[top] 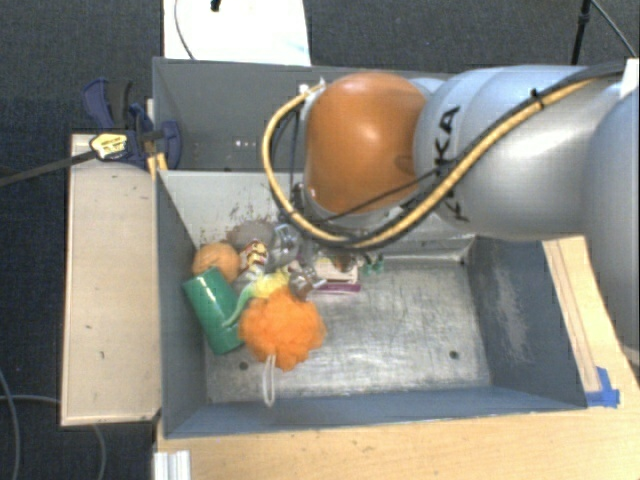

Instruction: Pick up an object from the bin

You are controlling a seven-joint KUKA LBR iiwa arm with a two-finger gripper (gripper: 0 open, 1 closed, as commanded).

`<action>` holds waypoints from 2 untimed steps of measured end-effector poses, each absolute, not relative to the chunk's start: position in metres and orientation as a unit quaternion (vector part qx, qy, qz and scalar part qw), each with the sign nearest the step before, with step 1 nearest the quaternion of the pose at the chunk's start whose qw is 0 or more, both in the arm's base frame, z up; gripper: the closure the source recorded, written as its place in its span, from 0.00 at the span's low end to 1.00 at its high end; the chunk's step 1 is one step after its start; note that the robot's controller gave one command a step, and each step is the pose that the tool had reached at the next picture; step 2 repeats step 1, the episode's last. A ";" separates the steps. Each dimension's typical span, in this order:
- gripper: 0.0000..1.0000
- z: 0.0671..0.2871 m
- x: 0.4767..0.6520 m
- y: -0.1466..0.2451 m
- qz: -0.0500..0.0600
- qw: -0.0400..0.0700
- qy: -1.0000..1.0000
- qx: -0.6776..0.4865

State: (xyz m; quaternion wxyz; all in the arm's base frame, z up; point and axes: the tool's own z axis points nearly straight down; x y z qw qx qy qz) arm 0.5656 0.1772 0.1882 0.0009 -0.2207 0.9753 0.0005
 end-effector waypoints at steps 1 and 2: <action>1.00 0.226 0.557 0.174 0.000 -0.004 0.974 -0.225; 1.00 0.226 0.557 0.174 0.000 -0.004 0.974 -0.225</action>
Offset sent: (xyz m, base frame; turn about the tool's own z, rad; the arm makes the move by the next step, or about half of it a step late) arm -0.0202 -0.0210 0.1760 -0.2386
